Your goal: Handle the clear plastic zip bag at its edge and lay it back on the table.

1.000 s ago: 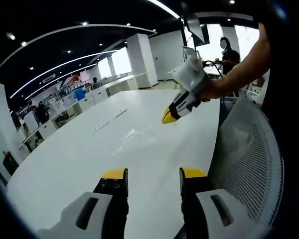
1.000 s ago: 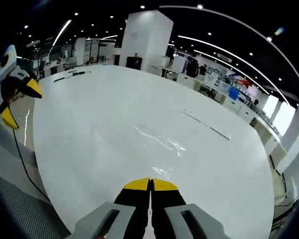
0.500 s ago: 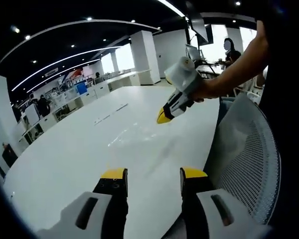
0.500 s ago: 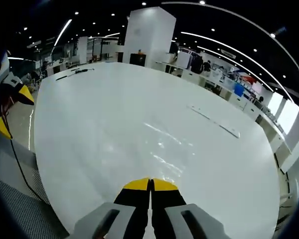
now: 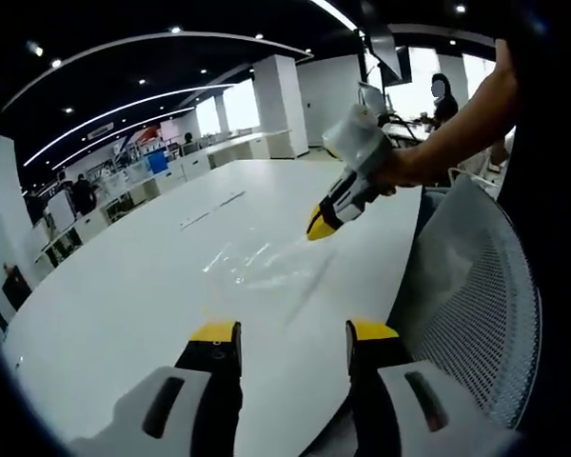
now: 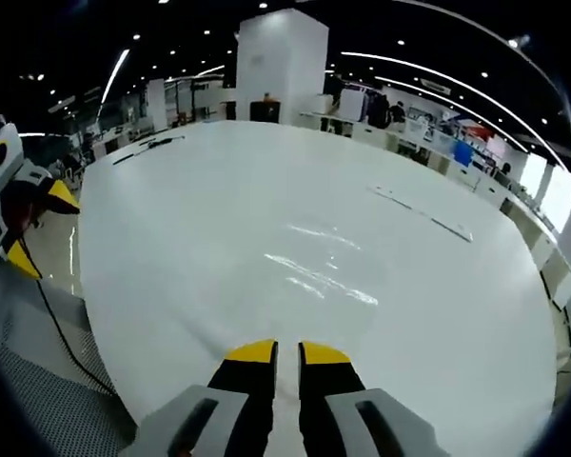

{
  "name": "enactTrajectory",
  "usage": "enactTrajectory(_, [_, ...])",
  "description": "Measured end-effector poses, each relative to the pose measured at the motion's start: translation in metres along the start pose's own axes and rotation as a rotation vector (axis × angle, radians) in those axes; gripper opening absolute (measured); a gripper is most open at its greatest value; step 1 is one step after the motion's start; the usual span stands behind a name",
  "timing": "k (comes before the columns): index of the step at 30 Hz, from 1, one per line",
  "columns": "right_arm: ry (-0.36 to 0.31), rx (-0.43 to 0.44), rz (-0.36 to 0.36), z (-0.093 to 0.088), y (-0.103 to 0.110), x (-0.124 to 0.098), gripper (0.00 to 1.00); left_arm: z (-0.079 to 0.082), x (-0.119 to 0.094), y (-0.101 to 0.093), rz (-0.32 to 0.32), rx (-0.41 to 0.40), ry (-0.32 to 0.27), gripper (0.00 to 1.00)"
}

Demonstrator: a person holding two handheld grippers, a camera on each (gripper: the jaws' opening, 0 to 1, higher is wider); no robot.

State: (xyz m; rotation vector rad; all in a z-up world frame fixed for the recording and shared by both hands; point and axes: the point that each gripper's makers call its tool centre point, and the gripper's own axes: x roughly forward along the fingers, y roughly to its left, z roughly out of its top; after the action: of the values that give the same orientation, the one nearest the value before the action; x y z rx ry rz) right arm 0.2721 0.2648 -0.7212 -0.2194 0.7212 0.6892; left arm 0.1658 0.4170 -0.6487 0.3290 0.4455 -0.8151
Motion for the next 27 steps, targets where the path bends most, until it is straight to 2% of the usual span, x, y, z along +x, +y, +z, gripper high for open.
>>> enactTrajectory(3, [0.002, -0.011, -0.010, 0.000, 0.000, -0.002, 0.05, -0.001, 0.000, 0.000, 0.003, -0.005, 0.000, 0.43])
enactTrajectory(8, [-0.018, -0.009, 0.016, 0.002, 0.006, -0.013, 0.08, -0.003, -0.001, -0.001, 0.002, -0.009, 0.001, 0.43])
enactTrajectory(9, [-0.043, 0.000, 0.025, 0.005, 0.008, -0.018, 0.11, -0.004, 0.000, -0.001, 0.001, -0.012, 0.003, 0.43])
enactTrajectory(15, [-0.077, -0.016, 0.030, 0.001, 0.003, -0.033, 0.20, -0.009, 0.001, -0.002, 0.001, -0.015, 0.015, 0.45])
enactTrajectory(19, [-0.105, -0.034, 0.049, -0.001, 0.003, -0.049, 0.31, -0.011, 0.001, 0.000, 0.013, -0.039, 0.005, 0.48])
enactTrajectory(25, [-0.141, -0.068, 0.028, -0.006, -0.001, -0.070, 0.39, -0.009, -0.002, 0.002, 0.038, -0.066, -0.025, 0.51])
enactTrajectory(27, [-0.138, -0.085, 0.019, -0.014, -0.004, -0.077, 0.43, -0.009, -0.003, 0.002, 0.041, -0.072, -0.027, 0.52])
